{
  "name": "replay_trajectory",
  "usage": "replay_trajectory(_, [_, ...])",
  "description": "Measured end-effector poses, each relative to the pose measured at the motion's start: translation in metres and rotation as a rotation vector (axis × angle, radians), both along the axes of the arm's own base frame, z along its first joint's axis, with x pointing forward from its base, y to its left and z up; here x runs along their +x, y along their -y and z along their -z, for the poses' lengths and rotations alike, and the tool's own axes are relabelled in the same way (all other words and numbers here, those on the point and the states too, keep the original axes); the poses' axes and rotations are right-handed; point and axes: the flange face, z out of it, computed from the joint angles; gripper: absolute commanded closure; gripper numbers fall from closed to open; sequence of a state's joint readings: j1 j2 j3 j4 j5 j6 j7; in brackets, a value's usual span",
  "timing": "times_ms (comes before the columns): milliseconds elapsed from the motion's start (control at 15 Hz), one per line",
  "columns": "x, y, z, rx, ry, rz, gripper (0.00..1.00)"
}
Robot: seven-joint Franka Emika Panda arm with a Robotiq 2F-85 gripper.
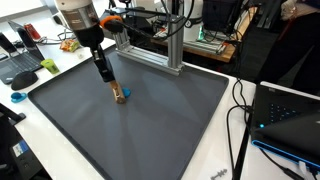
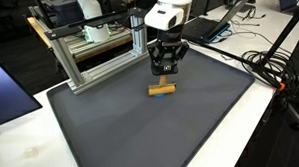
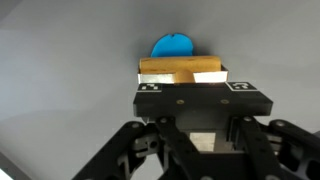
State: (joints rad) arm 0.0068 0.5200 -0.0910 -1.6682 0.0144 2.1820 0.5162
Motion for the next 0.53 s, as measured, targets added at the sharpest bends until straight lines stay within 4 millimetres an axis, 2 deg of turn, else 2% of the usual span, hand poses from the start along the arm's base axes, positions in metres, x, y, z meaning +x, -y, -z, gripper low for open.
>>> replay_trajectory(533, [0.0015, 0.0022, 0.0004, -0.003, 0.013, 0.002, 0.78])
